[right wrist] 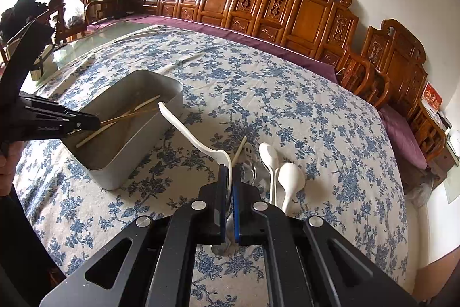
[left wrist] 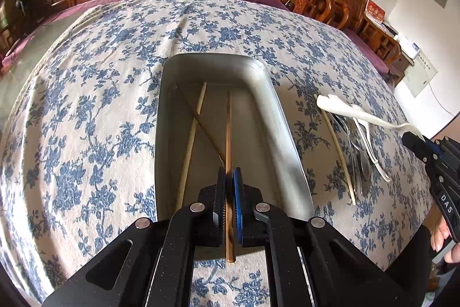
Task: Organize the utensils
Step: 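Carry the chopstick into the grey tray and open the left gripper while the right gripper holds the fork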
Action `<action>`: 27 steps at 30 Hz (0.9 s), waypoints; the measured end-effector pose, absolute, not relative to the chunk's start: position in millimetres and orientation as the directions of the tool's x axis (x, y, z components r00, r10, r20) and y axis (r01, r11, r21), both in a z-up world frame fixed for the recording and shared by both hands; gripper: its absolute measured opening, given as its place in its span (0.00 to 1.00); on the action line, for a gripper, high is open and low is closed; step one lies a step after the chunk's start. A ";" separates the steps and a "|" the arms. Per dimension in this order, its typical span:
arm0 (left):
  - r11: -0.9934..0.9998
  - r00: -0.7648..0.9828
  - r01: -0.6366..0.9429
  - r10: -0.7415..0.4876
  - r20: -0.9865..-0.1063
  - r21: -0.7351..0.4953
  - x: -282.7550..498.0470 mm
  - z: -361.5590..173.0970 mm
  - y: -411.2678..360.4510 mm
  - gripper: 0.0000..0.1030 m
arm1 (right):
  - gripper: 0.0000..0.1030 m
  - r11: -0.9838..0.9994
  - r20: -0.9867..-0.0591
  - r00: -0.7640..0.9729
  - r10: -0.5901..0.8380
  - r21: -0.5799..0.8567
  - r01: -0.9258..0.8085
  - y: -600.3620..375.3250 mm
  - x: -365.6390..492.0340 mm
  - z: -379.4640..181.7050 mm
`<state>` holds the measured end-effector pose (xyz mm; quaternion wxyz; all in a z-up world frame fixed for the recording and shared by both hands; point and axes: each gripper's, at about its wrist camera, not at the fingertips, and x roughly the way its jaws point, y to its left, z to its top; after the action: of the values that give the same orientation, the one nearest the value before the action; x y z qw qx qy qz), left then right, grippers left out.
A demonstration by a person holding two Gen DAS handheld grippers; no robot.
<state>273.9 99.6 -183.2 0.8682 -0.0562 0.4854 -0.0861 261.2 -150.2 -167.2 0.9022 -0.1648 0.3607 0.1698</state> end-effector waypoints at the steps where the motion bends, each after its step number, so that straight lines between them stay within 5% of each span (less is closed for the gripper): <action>1: 0.979 0.514 0.092 -0.203 -0.833 -0.182 275.1 -183.4 100.7 0.04 | 0.04 0.887 -0.708 0.681 0.190 -0.174 -0.427 -149.3 261.8 -167.6; 14: 0.984 0.536 0.070 -0.177 -0.825 -0.166 284.8 -180.8 105.1 0.05 | 0.04 0.902 -0.714 0.677 0.179 -0.156 -0.403 -124.4 272.9 -168.6; 23: 0.988 0.591 0.032 -0.143 -0.794 -0.154 273.9 -163.0 125.4 0.25 | 0.04 0.896 -0.722 0.674 0.156 -0.183 -0.404 -81.8 288.1 -171.8; 27: 0.990 0.605 0.000 -0.110 -0.788 -0.138 271.3 -158.1 138.3 0.25 | 0.04 0.888 -0.726 0.676 0.125 -0.222 -0.402 -54.7 299.5 -176.9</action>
<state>271.3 138.3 -158.1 0.8938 -0.0618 0.4431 -0.0307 299.5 -54.7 -176.9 0.8965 -0.1853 0.3747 0.1470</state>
